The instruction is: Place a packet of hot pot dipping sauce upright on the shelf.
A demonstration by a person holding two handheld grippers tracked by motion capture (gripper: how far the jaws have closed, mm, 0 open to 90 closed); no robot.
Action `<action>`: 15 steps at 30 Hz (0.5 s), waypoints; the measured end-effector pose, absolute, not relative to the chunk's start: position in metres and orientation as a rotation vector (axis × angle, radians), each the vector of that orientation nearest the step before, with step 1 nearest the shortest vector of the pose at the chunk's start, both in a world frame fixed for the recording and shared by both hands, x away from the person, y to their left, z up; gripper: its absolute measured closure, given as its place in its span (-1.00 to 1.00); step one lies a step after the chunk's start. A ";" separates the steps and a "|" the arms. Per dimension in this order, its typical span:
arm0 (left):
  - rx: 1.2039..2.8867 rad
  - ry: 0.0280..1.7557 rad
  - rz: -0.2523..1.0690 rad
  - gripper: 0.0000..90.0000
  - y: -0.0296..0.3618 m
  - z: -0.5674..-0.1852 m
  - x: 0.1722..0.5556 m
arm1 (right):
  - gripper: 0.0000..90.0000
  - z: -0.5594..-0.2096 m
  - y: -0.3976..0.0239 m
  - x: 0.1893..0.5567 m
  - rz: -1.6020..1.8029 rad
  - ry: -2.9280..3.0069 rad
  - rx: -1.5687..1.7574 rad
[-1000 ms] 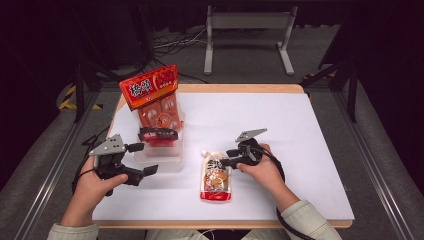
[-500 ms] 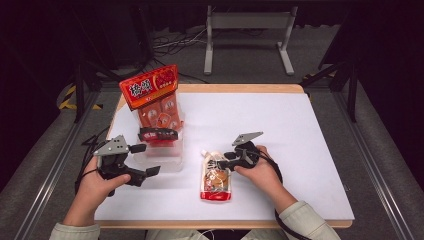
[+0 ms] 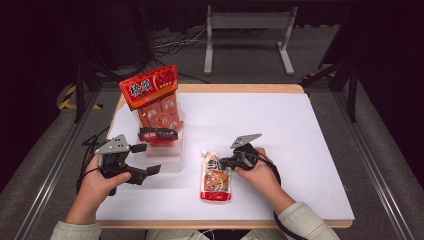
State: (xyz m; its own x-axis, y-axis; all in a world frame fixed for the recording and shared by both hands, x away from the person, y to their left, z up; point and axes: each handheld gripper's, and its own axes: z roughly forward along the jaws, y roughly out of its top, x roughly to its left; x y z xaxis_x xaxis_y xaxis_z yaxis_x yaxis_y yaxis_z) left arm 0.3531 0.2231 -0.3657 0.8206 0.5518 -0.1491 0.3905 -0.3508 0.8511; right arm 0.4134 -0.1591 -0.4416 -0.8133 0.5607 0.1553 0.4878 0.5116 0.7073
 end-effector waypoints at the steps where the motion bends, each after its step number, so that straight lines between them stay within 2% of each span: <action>1: 1.987 0.697 0.198 -0.81 0.223 -0.366 0.354 | 0.96 -0.440 -0.160 0.413 1.198 2.647 0.922; 15: 1.956 0.702 0.178 -0.90 0.217 -0.372 0.359 | 0.98 -0.400 -0.168 0.397 1.349 2.581 0.845</action>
State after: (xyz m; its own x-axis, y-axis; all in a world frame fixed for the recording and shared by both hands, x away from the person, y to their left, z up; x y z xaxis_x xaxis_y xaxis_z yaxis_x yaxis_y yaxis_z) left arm 0.3593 0.2167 -0.3717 0.8203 0.5450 -0.1736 0.3965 -0.3231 0.8593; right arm 0.3974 -0.1680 -0.4005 -0.8390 0.5218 0.1543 0.4245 0.4504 0.7855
